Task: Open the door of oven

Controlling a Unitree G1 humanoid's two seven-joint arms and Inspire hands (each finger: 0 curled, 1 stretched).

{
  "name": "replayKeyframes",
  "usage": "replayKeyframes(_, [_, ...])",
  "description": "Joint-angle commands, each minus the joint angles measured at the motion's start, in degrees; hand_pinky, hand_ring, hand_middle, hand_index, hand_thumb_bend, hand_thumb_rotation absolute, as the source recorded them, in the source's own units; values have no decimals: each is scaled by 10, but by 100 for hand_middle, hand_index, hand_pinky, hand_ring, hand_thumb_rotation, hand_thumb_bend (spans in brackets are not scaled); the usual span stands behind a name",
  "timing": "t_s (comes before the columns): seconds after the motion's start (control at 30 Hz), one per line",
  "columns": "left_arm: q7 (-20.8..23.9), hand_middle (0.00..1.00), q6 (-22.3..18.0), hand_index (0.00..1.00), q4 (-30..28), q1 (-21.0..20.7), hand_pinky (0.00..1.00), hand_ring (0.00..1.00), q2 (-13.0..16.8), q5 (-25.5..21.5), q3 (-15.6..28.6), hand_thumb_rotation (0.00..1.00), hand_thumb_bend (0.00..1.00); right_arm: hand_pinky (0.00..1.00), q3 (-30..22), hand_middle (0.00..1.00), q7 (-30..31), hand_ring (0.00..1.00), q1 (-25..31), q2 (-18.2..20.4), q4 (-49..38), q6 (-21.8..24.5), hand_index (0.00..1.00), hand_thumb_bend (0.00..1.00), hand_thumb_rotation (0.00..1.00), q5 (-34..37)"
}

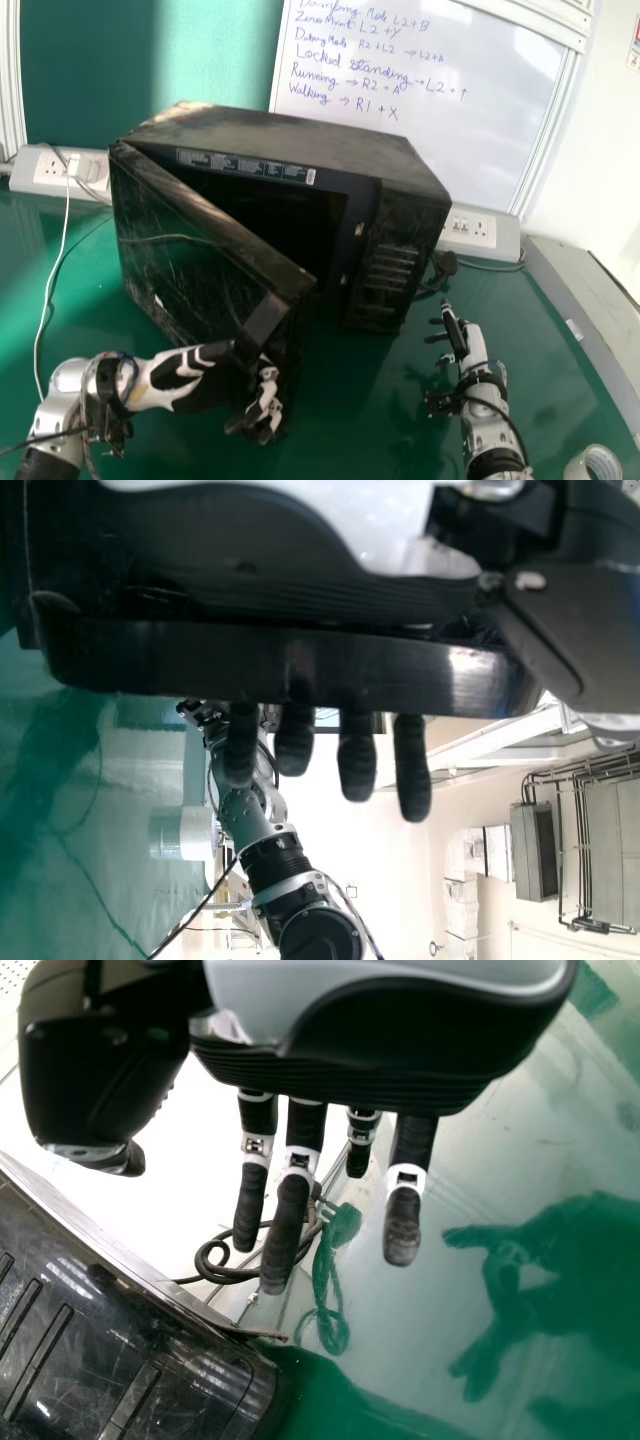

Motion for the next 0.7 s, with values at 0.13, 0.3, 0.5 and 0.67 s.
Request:
replayKeyframes(0.13, [49, 10, 95, 25, -89, -45, 1, 5, 72, -142, 106, 73, 77, 19, 0, 36, -3, 22, -7, -6, 1, 4, 60, 66, 100, -2])
replayKeyframes(0.3, [22, 9, -172, 21, -39, -70, 0, 4, 50, -104, 149, 67, 64, 18, 0, 36, -5, 22, -7, -5, 1, 6, 61, 67, 100, -1])
replayKeyframes(0.5, [91, 10, 52, 29, -98, -45, 1, 4, 110, -136, 155, 38, 63, 18, 3, 36, -5, 22, -6, -6, 1, 2, 60, 67, 100, -4])
replayKeyframes(0.67, [90, 7, 166, 12, -107, -40, 0, 2, 152, -146, 166, 63, 88, 18, 2, 36, -5, 23, -6, -6, 1, 1, 59, 66, 100, -3])
